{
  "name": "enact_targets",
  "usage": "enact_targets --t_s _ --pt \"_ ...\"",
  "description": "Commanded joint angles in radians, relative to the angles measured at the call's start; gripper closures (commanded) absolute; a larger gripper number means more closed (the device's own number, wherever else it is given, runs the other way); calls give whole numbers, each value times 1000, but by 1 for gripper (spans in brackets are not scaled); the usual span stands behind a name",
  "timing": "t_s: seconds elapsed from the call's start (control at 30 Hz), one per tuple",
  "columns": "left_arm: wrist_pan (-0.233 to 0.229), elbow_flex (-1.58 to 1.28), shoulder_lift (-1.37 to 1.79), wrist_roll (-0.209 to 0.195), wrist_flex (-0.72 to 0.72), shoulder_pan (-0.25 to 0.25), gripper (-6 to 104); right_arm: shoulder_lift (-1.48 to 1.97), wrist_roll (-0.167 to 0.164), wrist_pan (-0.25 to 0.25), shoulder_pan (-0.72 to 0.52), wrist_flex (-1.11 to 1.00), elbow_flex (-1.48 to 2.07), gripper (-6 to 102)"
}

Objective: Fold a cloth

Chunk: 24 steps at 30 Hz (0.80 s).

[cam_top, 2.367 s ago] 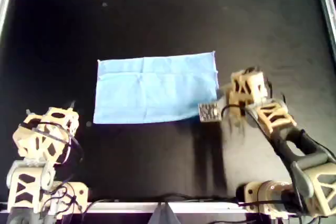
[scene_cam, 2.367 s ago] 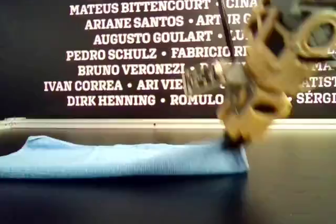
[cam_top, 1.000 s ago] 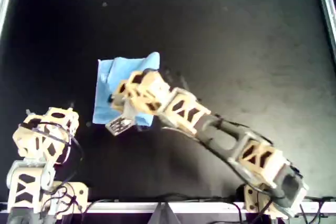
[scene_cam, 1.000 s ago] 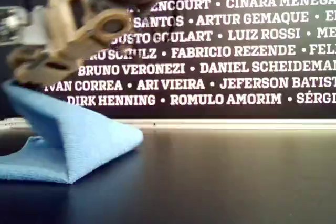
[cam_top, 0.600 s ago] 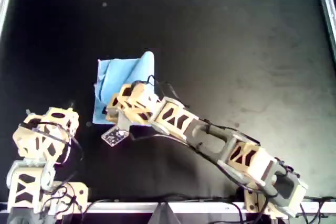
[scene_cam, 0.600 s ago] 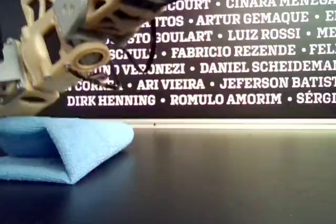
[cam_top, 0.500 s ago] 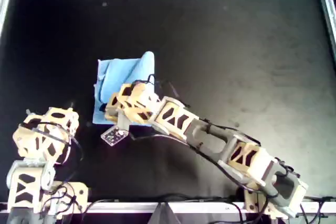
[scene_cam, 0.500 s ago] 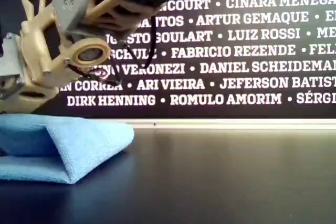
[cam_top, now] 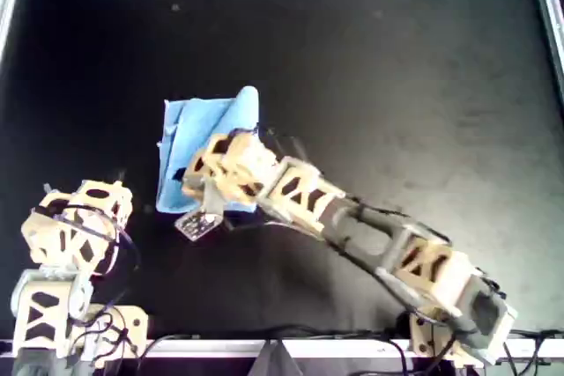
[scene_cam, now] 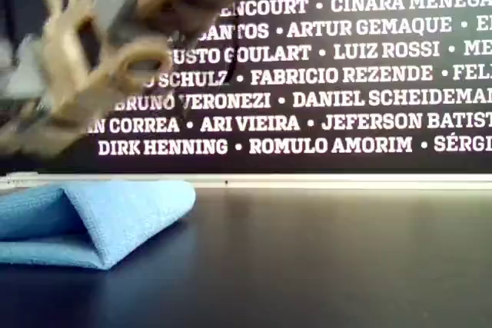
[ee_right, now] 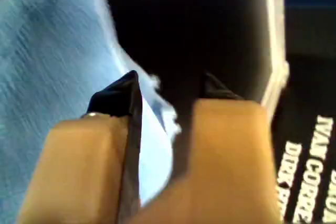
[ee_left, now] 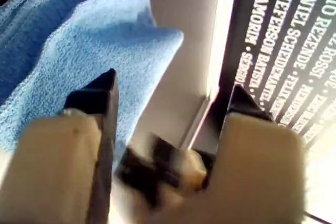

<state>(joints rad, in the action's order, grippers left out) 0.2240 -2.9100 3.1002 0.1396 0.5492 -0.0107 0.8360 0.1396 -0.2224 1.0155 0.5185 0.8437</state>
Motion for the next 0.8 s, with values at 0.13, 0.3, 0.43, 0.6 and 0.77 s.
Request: enact_targets --t_s 0.13,0.3,0.43,0.6,0.77 --pt "-3 11 12 3 -3 20 22 653 -9 6 -238 32 445 100" --pt "-3 11 12 3 -3 21 22 1019 -11 8 -522 15 841 93" --pt "-3 12 12 -6 -5 21 22 1281 -11 8 -787 -20 1086 93" --pt "-3 17 12 -12 -6 21 23 1440 -8 6 -1092 -215 1302 93" --pt "-5 31 12 -14 -3 21 23 1474 8 6 -1223 -414 1459 93"
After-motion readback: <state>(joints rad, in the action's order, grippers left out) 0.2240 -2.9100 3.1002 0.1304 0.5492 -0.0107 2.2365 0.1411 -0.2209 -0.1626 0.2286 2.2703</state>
